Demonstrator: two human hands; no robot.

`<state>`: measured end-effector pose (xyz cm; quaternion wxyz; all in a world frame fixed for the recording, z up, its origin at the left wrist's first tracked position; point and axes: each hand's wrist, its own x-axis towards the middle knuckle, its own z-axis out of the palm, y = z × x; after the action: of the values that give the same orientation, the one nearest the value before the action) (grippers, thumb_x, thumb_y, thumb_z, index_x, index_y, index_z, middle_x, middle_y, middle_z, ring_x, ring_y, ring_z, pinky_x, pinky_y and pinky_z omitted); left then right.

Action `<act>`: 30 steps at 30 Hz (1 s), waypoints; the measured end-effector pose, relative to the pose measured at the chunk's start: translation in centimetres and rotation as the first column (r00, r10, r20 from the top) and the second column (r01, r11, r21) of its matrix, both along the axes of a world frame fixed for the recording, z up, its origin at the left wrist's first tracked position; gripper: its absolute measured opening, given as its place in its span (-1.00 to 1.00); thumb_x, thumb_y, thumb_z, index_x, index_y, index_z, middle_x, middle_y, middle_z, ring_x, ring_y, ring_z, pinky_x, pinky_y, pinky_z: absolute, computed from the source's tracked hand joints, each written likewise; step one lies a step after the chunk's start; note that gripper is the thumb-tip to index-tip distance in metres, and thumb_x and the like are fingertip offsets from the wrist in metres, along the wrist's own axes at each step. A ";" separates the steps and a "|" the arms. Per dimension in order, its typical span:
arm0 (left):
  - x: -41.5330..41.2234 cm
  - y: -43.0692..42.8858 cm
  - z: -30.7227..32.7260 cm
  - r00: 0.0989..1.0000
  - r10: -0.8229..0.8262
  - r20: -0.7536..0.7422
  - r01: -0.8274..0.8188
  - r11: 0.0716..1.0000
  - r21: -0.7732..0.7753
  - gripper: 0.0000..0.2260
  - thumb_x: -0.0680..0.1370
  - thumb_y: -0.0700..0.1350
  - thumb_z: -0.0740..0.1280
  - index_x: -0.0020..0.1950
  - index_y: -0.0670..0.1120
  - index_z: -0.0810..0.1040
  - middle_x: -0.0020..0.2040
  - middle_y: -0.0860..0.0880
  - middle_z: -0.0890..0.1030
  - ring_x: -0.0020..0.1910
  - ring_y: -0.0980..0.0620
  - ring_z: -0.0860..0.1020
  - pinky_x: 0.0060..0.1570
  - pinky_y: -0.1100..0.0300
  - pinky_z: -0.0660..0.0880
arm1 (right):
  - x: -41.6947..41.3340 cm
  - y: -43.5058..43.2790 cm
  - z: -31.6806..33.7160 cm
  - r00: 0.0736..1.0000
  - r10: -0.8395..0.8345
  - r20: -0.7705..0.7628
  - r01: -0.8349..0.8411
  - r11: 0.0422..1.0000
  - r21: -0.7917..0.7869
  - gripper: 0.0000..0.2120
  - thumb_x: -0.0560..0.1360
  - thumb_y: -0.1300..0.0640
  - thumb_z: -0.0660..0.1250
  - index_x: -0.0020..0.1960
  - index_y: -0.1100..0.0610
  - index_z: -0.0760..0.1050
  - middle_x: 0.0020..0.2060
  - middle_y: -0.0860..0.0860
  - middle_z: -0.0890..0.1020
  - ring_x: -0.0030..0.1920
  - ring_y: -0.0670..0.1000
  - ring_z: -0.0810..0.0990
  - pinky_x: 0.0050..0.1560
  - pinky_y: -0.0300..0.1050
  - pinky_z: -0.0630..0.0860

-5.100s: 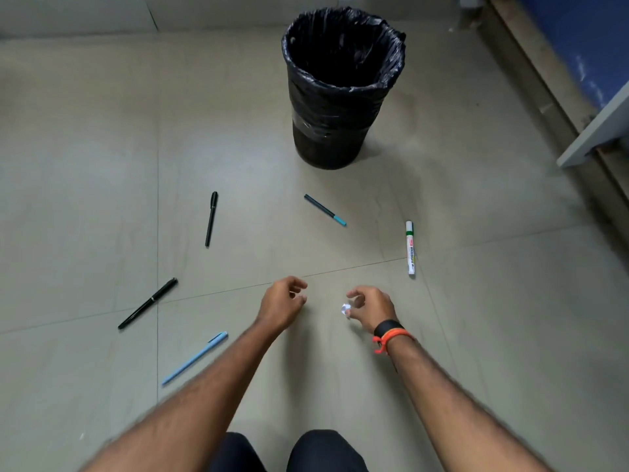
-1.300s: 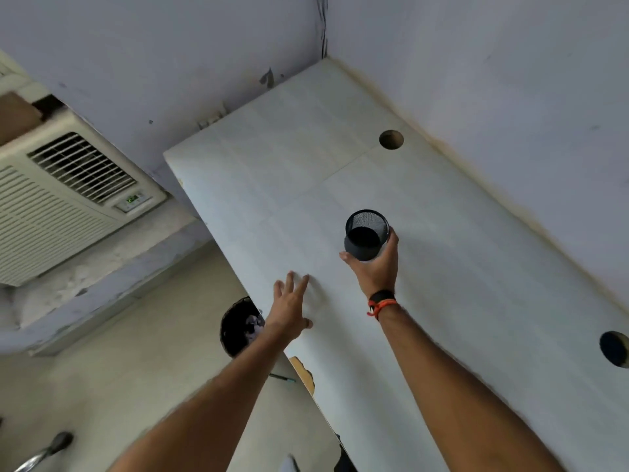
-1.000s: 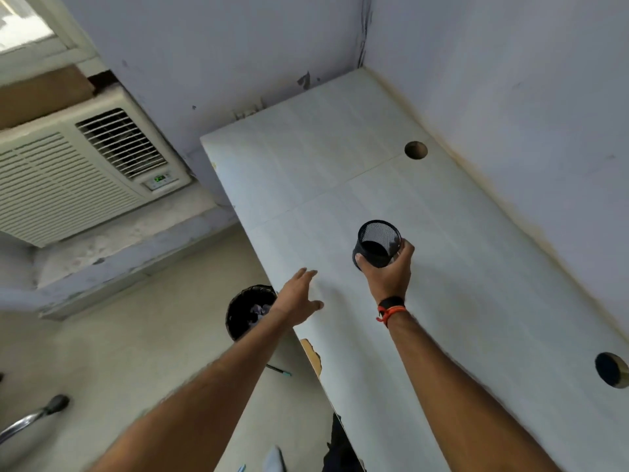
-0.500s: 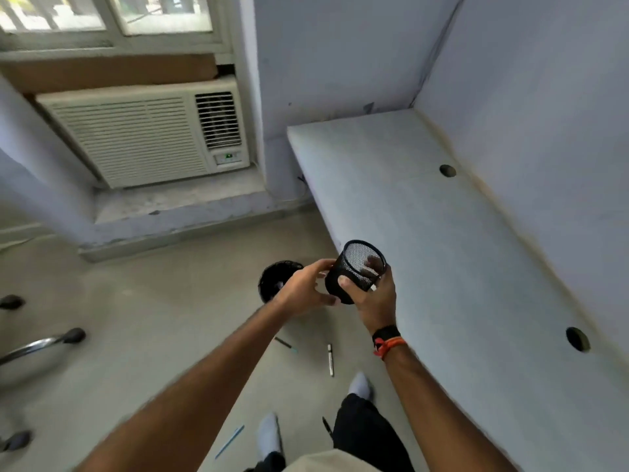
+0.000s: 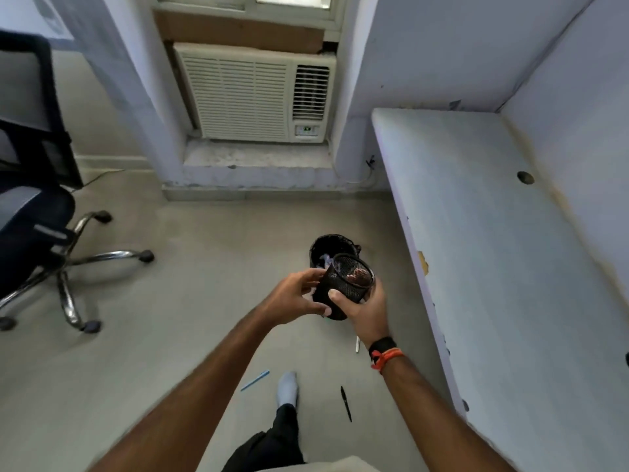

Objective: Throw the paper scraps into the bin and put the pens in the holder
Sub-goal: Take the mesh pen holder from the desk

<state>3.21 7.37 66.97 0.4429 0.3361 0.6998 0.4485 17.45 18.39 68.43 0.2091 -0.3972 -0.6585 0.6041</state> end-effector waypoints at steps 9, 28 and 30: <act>6.6 -9.2 -5.2 0.990 0.113 0.086 -0.101 0.987 -0.125 -0.35 0.30 -0.33 0.55 0.36 -0.14 0.45 0.18 0.04 0.57 0.09 0.27 0.57 0.17 0.34 0.51 | 5.6 -8.7 -7.5 0.999 0.011 0.047 -0.003 0.986 -0.168 -0.38 0.30 0.32 0.57 0.26 0.17 0.37 0.07 -0.02 0.63 0.04 -0.21 0.64 -0.02 -0.36 0.55; 2.7 -11.5 -57.6 0.907 0.370 -0.201 -0.420 0.763 -0.491 -0.60 0.38 -0.23 0.52 0.18 -0.01 0.56 0.13 0.03 0.61 0.06 0.08 0.56 0.01 0.25 0.49 | 1.0 -6.2 -53.4 0.933 0.030 0.358 -0.034 0.999 0.004 -0.18 0.10 -0.04 0.66 0.22 -0.12 0.28 0.12 -0.13 0.57 0.11 -0.08 0.57 0.13 -0.16 0.50; 2.5 -13.7 -63.9 0.896 0.338 -0.286 -0.443 0.706 -0.552 -0.65 0.40 -0.21 0.51 0.15 -0.03 0.57 0.13 0.00 0.61 0.10 0.04 0.57 0.06 0.22 0.48 | 1.3 -4.7 -59.1 0.925 0.059 0.376 -0.074 0.997 0.027 -0.16 0.09 -0.04 0.66 0.23 -0.11 0.28 0.11 -0.14 0.57 0.10 -0.07 0.58 0.12 -0.16 0.51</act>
<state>5.70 -6.31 3.02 0.3622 0.0559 0.8946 0.2558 18.70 13.71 9.37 0.0667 -0.4785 -0.7114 0.5104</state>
